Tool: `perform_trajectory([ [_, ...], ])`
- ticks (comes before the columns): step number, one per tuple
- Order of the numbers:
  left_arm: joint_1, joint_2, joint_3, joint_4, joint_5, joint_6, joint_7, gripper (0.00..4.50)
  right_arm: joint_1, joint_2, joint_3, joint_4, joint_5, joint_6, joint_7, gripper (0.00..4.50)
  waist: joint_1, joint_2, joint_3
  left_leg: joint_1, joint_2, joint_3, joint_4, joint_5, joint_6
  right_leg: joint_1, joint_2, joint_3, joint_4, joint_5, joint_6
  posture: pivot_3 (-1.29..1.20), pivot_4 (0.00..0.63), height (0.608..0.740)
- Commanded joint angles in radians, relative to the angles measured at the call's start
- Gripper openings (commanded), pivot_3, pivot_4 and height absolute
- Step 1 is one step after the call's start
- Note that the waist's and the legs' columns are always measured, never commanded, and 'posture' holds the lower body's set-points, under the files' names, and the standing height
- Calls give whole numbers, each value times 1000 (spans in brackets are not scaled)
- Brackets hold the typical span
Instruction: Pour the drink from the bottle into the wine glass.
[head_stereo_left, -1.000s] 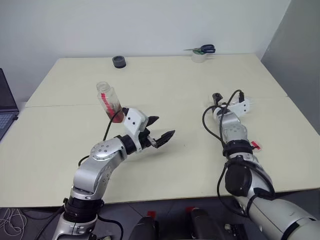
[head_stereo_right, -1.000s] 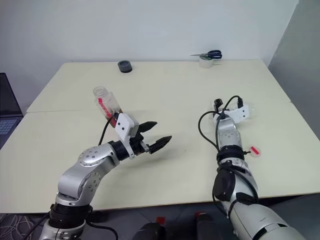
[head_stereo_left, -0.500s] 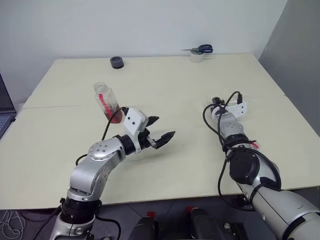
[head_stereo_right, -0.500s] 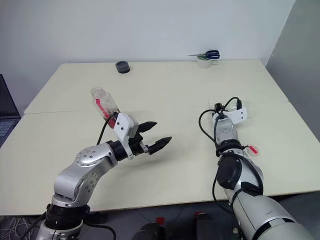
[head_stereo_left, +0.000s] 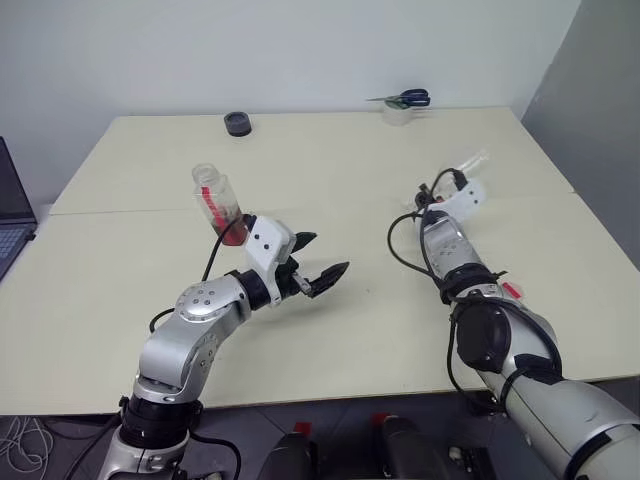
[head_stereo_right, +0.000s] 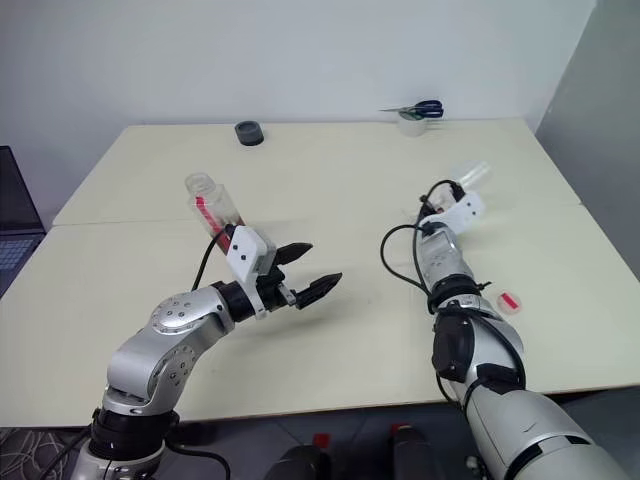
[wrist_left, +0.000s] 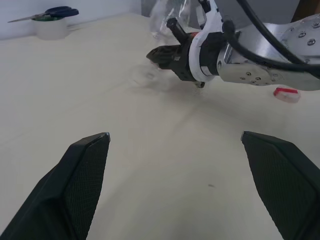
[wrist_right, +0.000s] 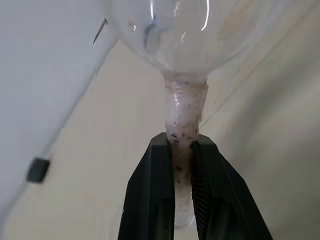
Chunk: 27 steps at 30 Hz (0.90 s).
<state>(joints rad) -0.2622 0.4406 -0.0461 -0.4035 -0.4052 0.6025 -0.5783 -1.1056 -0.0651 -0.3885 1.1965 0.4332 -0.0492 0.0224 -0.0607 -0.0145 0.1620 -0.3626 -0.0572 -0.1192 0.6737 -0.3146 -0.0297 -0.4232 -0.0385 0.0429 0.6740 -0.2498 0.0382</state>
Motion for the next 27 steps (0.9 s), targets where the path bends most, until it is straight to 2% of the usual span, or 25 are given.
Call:
perform_trajectory([
  [1, 36, 24, 32, -59, 12, -34, 6, 4500, 36, 8, 162, -68, -182, -72, 52, 170, -2, 0, 0, 0, 0, 1, -2, 0, 0, -1, 0, 1, 0, 0, 0, 0, 150, 740],
  [6, 125, 48, 71, -109, 13, -43, 20, 4500, 247, 21, 291, -259, -293, -89, 109, 170, 1, 0, 0, 0, 1, 0, -6, 0, -1, -2, -1, 0, -3, 0, 0, 0, 150, 740],
  [10, 177, 45, 77, -143, 7, -35, 38, 4500, 427, 7, 318, -470, -306, 4, 126, 170, 5, 0, -1, 0, 1, -1, -8, 0, -1, 0, -1, 0, -7, 0, 0, 0, 150, 740],
  [14, 194, 37, 65, -135, 13, -46, 45, 4500, 513, -24, 364, -591, -342, 66, 163, 170, 11, 0, -2, 1, 1, -3, -9, 0, -1, 2, -1, -1, -9, 0, 0, 0, 150, 740],
  [22, 200, 31, 77, -129, 0, -40, 52, 4500, 423, -2, 422, -563, -397, 30, 194, 170, 3, 0, -2, 2, 1, -3, -10, 0, -1, 2, 0, -2, -10, 0, 0, 0, 150, 740],
  [27, 326, 37, 131, -206, -8, -41, 75, 4500, 307, 76, 453, -450, -419, -132, 225, 170, -20, 1, -2, 4, 4, 1, -13, 0, -1, 0, 1, 0, -9, 1, -2, 0, 150, 740],
])
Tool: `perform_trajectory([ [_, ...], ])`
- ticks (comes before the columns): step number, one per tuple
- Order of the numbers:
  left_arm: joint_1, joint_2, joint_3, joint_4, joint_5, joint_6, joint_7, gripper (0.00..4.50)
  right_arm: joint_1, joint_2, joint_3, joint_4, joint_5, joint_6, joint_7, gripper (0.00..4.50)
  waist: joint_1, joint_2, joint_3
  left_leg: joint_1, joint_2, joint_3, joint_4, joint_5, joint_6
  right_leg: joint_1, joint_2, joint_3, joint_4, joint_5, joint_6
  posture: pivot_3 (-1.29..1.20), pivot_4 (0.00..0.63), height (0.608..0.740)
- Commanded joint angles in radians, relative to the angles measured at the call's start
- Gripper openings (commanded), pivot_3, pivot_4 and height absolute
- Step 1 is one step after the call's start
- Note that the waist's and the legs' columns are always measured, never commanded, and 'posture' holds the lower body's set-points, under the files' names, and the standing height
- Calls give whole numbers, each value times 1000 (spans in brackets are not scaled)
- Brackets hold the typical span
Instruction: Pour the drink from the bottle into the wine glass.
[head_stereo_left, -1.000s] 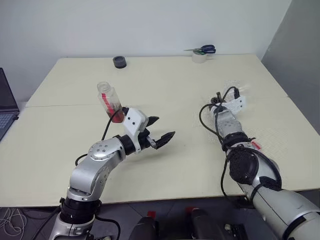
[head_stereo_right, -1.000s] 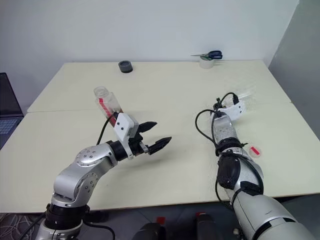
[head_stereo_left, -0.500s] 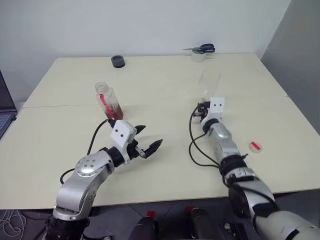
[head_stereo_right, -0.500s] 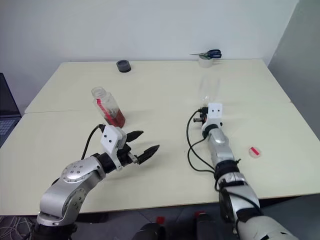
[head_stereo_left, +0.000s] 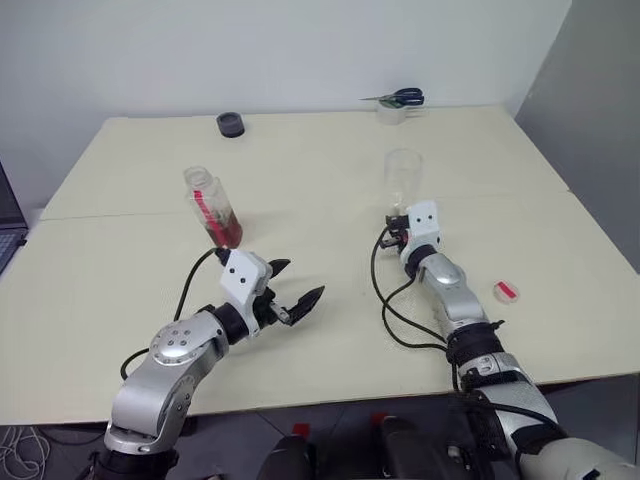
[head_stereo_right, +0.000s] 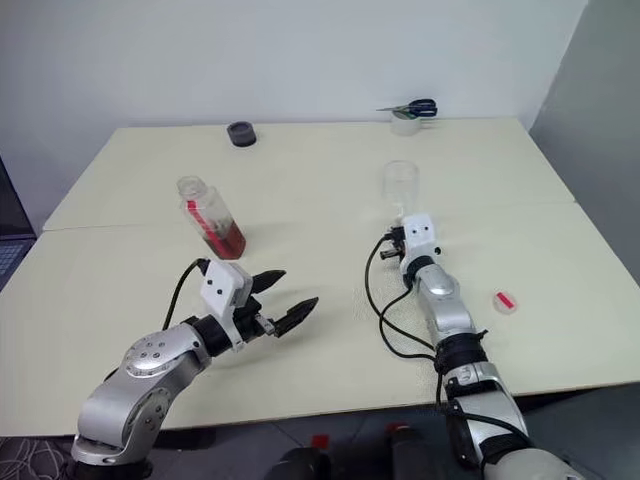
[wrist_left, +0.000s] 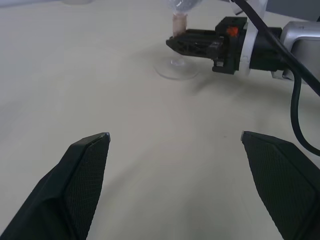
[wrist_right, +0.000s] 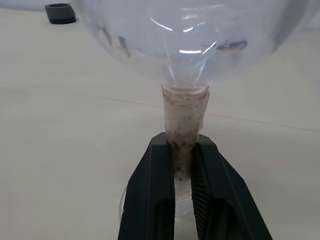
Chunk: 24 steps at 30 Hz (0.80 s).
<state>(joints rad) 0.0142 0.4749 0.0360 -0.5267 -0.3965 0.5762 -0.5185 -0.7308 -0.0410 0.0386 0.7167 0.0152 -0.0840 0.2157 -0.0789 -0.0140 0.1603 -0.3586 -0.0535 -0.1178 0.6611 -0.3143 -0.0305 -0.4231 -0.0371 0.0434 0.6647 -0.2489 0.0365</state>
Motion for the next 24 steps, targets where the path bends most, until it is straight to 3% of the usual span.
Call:
perform_trajectory([
  [1, 76, 0, 66, -104, -24, -10, 25, 4500, -90, 71, 24, 62, 3, -122, 39, 170, -4, 0, 0, -1, 0, 0, 0, 0, 0, 0, 0, 0, 0, 0, 0, 0, 150, 740],
  [13, 396, -65, 197, -315, -2, -49, 145, 4500, -261, 202, 18, 373, -17, -227, 58, 170, 28, 1, 1, -4, -2, -4, 1, 0, 0, 0, -2, -2, -3, 0, -1, 0, 150, 740],
  [24, 460, -86, 224, -161, 24, -219, 85, 4500, -262, 193, 8, 422, -33, -248, 46, 170, 23, 1, 1, -3, -2, -3, 1, 0, 0, 0, -1, -3, -2, 0, -1, 0, 150, 740],
])
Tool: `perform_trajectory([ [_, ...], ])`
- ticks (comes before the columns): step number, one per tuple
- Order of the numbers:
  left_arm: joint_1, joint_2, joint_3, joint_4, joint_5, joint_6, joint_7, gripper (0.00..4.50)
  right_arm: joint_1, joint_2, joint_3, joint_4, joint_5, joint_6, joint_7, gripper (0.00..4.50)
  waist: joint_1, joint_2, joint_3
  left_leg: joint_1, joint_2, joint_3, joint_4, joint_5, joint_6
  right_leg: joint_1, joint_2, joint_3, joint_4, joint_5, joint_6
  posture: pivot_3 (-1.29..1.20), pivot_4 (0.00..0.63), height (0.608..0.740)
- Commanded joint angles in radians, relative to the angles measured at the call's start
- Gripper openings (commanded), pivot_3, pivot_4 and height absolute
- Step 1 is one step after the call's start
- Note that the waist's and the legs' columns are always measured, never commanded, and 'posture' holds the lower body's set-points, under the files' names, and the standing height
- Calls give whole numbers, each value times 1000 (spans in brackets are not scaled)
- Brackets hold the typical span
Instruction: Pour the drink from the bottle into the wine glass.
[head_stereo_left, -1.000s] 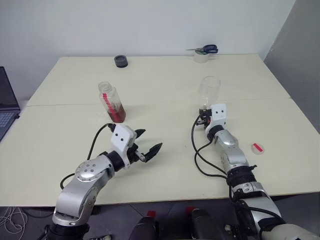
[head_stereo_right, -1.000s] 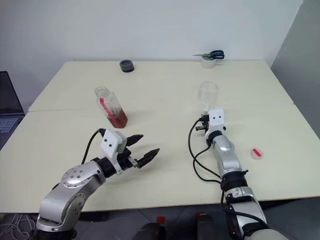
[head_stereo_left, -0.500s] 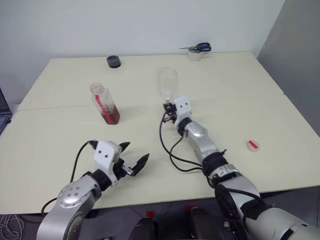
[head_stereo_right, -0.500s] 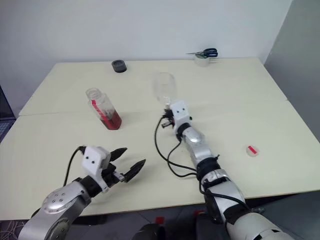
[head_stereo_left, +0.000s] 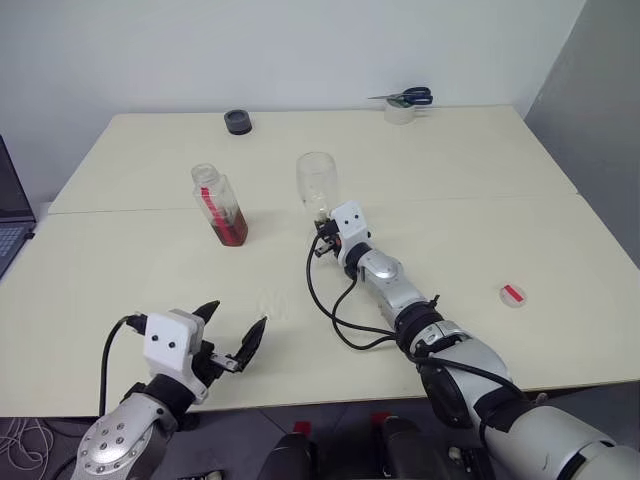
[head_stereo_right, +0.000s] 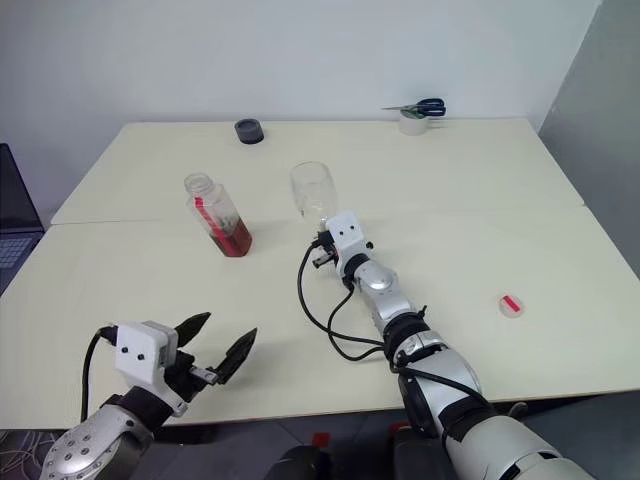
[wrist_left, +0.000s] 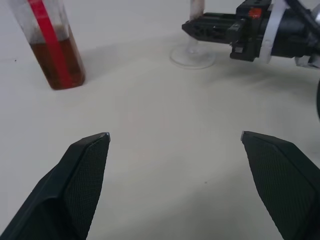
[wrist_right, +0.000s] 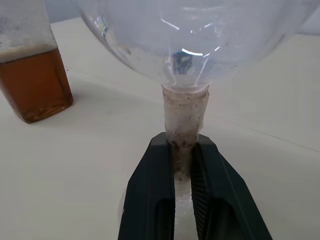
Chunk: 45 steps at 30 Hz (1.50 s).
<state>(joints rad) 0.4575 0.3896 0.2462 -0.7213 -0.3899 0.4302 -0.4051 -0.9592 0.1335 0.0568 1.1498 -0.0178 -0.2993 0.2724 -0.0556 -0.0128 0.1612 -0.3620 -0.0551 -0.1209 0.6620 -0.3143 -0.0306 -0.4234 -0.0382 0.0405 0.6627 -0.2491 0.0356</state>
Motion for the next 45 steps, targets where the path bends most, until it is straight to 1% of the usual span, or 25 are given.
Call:
perform_trajectory([
  [1, 23, -2, 9, 49, 22, -94, -37, 4500, -33, 17, -10, -11, -1, -34, -11, 170, 0, 0, 0, 0, 0, 0, 0, 0, 0, 0, 0, 0, 0, 0, 0, 0, 150, 740],
  [4, 37, -8, -6, 91, 39, -153, -59, 4500, -27, 13, -6, -14, -5, -39, -7, 170, -1, 0, 0, 0, 0, 0, 0, 0, 0, 0, 0, 0, 0, 0, 0, 0, 150, 740],
  [6, 36, -11, -10, 112, 45, -179, -66, 4500, -25, 7, 3, -16, -17, -46, -10, 898, -1, 0, 0, 0, 0, 0, 0, 0, 0, 0, 0, 0, 0, 0, 0, 0, 150, 740],
  [8, 33, -14, -14, 130, 49, -199, -70, 4500, -22, 6, 8, -16, -23, -53, -7, 1443, -1, 0, 0, 0, 0, 0, 0, 0, 0, 0, 0, 0, 0, 0, 0, 0, 150, 740],
  [12, 21, -14, -31, 140, 64, -221, -76, 4500, -17, 4, 14, -13, -37, -60, -9, 2819, -1, 0, 0, 0, 0, 0, 0, 0, 0, 0, 0, 0, 0, 0, 0, 0, 150, 740],
  [16, 5, -18, -55, 129, 72, -212, -62, 4500, -13, -1, 7, -10, -44, -61, -4, 4248, -1, 0, 0, 0, 0, 0, 0, 0, 0, 0, 0, 0, 0, 0, 0, 0, 150, 740],
  [17, 0, -18, -60, 123, 72, -205, -57, 4500, -13, -4, 5, -9, -44, -60, -5, 4491, -1, 0, 0, 0, 0, 0, 0, 0, 0, 0, 0, 0, 0, 0, 0, 0, 150, 740],
  [22, -33, -17, -74, 107, 68, -166, -37, 4500, -17, -15, 0, -8, -45, -57, -13, 4491, -1, 0, 0, 0, 0, 0, 0, 0, 0, 0, 0, 0, 0, 0, 0, 0, 150, 740],
  [30, -73, -18, -95, 52, 60, -87, 4, 4500, -8, -15, -7, -15, -31, -42, 17, 4491, -1, 0, 0, 0, 0, 0, 0, 0, 0, 0, 0, 0, 1, 0, 0, 0, 150, 740],
  [33, -83, -25, -95, 37, 60, -54, 30, 4500, 38, -46, -13, -55, -16, -28, 64, 4491, 0, 0, 0, 0, 0, 0, 0, 0, 0, 0, 0, 0, 0, 0, 0, 0, 150, 740],
  [35, -112, -36, -93, 69, 72, -45, 56, 4500, 122, -110, -8, -139, -12, -10, 131, 4491, 7, 0, 0, 0, 0, -1, 0, 0, 0, 1, 0, 0, 0, 0, 0, 0, 150, 740],
  [37, -155, -55, -87, 118, 85, -44, 92, 4500, 216, -176, -6, -266, 0, 34, 197, 4491, 22, 0, -1, 0, -2, -2, 1, 0, 0, 3, -1, 0, -1, 0, 0, 0, 150, 740],
  [38, -186, -66, -85, 150, 97, -51, 112, 4500, 278, -219, -7, -380, 20, 72, 243, 4491, 24, 0, -1, 0, -3, -2, 2, 0, 0, 3, -1, 0, -1, 0, 0, 0, 150, 740],
  [40, -253, -83, -99, 197, 137, -70, 150, 4500, 429, -340, -10, -710, 90, 211, 367, 4491, 39, 0, -1, -1, -3, -4, 3, 0, 0, 4, -1, -1, -2, 0, 1, 0, 150, 740],
  [42, -313, -106, -102, 214, 163, -67, 197, 4500, 538, -453, -17, -996, 167, 359, 458, 4491, 46, 1, -1, -2, -3, -5, 3, 0, 0, 4, -1, -2, -2, 0, 1, 0, 150, 740],
  [44, -373, -129, -94, 226, 183, -50, 250, 4500, 617, -573, -55, -1244, 273, 520, 514, 4491, 44, 1, 0, -2, -3, -4, 3, 0, 0, 3, -3, -1, -2, 0, 2, 0, 150, 740],
  [45, -398, -137, -86, 234, 191, -42, 272, 4500, 643, -621, -76, -1340, 322, 590, 528, 4491, 36, 1, 0, -2, -3, -4, 3, 0, 0, 2, -3, -1, -2, 0, 2, 0, 150, 740],
])
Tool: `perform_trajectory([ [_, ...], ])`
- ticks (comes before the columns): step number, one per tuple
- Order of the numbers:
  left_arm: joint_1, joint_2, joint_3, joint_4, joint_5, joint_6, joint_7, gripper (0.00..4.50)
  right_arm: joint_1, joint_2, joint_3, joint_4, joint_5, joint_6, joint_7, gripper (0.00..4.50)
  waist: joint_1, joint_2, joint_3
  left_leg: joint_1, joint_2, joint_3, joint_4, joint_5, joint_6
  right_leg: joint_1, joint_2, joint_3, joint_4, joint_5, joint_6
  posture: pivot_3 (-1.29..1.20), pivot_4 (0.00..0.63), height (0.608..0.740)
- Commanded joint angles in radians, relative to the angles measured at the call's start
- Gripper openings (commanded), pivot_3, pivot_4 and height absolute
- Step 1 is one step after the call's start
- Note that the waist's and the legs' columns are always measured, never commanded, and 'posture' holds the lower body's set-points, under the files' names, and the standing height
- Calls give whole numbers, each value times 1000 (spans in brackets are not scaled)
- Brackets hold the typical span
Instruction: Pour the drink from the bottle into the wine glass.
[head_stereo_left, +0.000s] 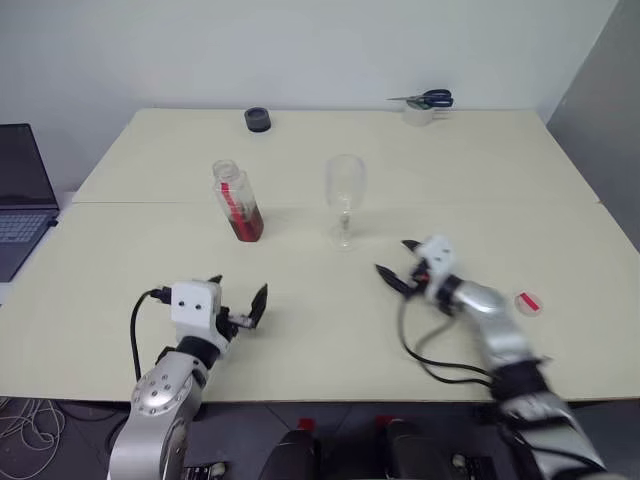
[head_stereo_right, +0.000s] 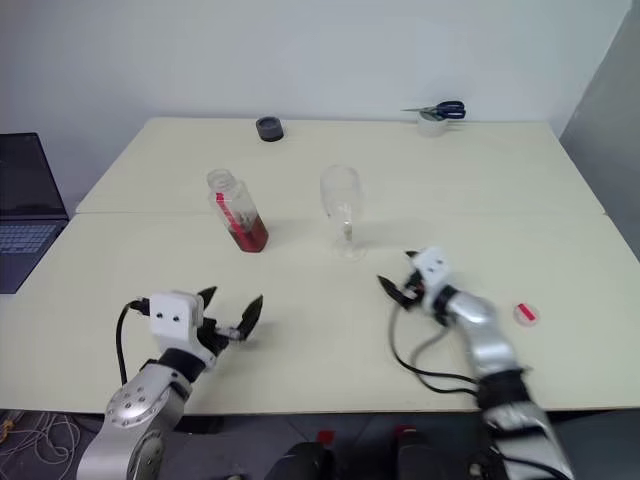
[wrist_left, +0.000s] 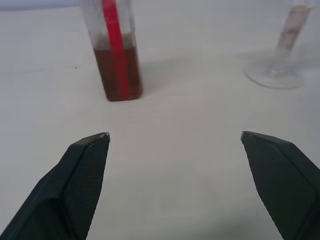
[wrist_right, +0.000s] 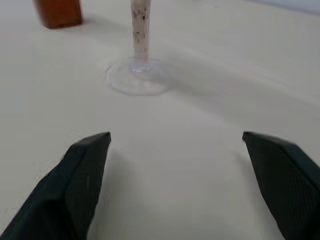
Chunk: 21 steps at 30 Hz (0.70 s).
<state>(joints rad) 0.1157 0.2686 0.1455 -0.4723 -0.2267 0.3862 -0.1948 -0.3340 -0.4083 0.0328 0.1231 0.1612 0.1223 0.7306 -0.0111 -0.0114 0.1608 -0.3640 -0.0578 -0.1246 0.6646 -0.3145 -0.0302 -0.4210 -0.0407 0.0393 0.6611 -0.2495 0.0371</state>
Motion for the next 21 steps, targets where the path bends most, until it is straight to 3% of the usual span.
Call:
perform_trajectory([
  [1, -73, -21, 20, -8, 32, 8, 73, 4500, 33, -111, -65, -376, 175, 218, 75, 4491, -15, 0, 0, 1, 1, 1, -1, 0, 0, 0, 1, 0, 0, 0, 0, 0, 150, 740],
  [9, -191, -13, 70, 73, 48, 18, 123, 4500, 19, -265, -150, -708, 495, 512, 111, 4491, -12, -3, 0, 2, 3, 1, 0, 0, 0, 1, 3, -1, 1, 0, 0, 0, 150, 740],
  [21, -278, -25, 68, 126, 61, 33, 152, 4500, -44, -342, -192, -787, 672, 620, 73, 4491, 11, -5, 0, 1, 1, 1, 1, 0, 0, 1, 1, -2, -1, 0, 1, 0, 150, 740],
])
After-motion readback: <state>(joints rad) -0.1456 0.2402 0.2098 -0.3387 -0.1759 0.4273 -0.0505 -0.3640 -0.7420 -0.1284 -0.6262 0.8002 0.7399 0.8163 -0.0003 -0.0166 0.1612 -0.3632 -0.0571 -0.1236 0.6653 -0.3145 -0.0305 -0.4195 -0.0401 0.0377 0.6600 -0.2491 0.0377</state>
